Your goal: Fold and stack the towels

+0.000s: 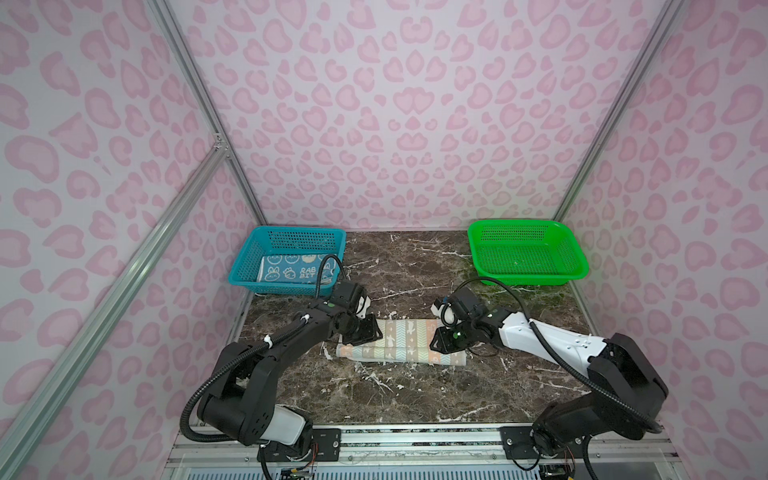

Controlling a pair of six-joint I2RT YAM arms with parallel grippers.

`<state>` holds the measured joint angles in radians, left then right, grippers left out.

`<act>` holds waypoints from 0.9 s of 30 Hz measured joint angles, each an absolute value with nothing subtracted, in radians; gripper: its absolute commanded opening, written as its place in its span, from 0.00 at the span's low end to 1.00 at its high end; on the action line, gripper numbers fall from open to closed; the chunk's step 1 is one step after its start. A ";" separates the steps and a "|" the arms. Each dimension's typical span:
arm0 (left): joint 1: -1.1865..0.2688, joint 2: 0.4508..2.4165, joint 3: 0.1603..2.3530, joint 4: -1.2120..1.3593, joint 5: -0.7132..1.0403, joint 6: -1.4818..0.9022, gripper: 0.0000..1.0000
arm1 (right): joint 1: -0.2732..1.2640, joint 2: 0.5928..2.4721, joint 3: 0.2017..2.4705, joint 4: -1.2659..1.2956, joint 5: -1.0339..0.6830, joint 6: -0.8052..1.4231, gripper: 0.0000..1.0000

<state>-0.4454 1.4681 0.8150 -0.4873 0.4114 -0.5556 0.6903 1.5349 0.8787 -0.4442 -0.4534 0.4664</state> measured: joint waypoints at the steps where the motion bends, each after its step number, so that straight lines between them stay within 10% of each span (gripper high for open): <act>1: -0.446 1.471 0.791 -0.480 0.413 -0.566 0.27 | 0.692 1.551 0.871 -0.447 -0.450 0.480 0.25; 19: -0.330 1.469 0.751 -0.543 0.235 -0.544 0.40 | 0.622 1.542 0.810 -0.484 -0.320 0.511 0.26; 27: -0.324 1.311 0.852 -0.605 0.149 -0.530 0.62 | 0.747 1.411 0.905 -0.507 -0.184 0.305 0.67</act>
